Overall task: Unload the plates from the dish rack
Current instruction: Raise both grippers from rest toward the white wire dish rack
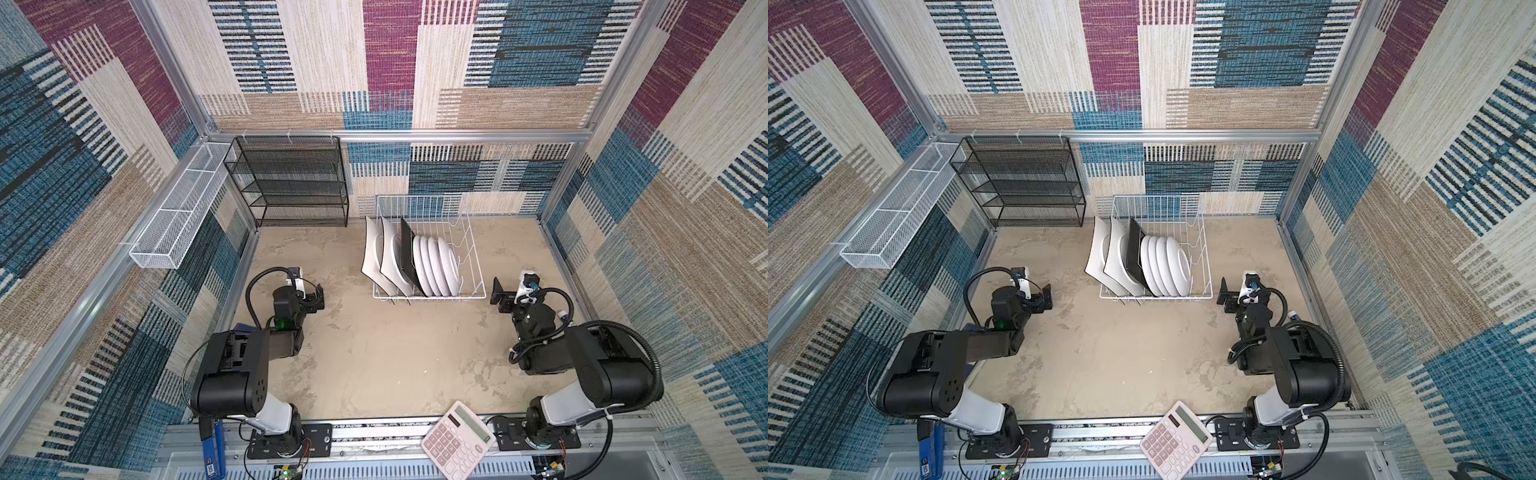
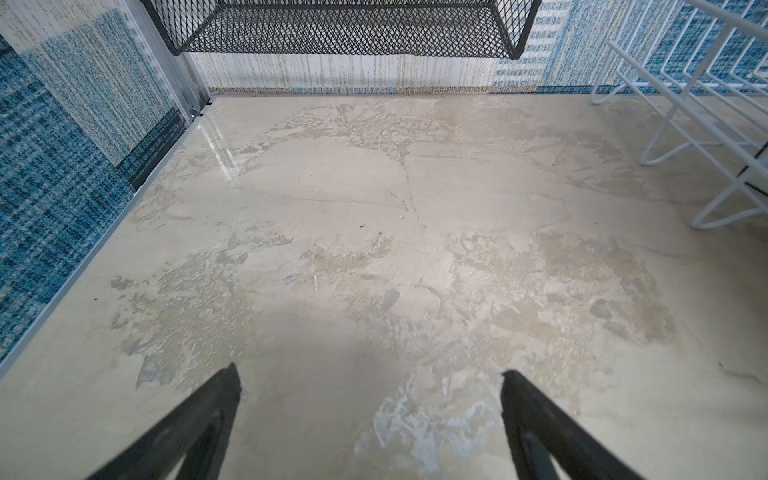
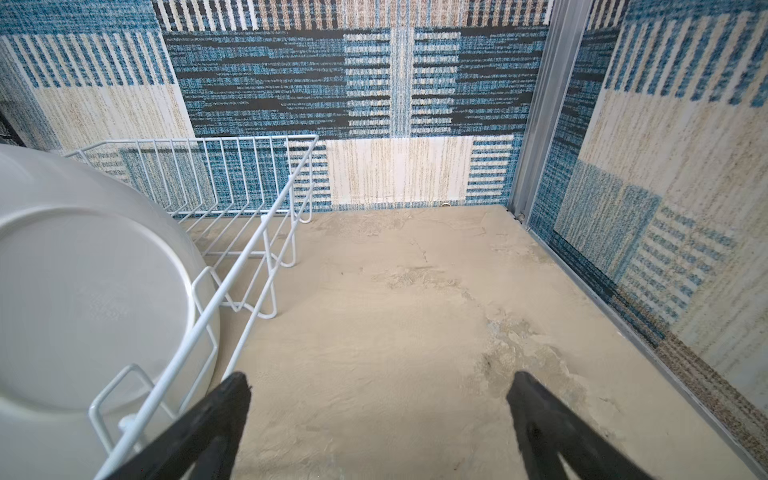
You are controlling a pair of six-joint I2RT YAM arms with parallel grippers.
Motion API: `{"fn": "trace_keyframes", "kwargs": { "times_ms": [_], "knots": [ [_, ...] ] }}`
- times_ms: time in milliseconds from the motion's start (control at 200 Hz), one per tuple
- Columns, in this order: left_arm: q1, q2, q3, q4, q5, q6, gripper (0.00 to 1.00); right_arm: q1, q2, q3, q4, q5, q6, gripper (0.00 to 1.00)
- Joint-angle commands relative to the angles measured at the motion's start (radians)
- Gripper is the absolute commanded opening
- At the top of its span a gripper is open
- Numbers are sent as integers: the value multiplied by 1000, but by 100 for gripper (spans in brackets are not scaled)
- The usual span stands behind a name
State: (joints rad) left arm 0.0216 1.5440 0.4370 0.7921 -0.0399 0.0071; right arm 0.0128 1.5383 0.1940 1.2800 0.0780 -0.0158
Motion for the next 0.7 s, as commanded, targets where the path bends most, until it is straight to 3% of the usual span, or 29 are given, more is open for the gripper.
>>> {"fn": "trace_keyframes", "kwargs": {
  "times_ms": [0,696],
  "knots": [
    [1,2,7,-3,14,-2,100,2,-1,4,30,-13,1,99],
    [1,-2,2,2,15,-2,100,0,0,8,23,-14,0,99]
  ]
}}
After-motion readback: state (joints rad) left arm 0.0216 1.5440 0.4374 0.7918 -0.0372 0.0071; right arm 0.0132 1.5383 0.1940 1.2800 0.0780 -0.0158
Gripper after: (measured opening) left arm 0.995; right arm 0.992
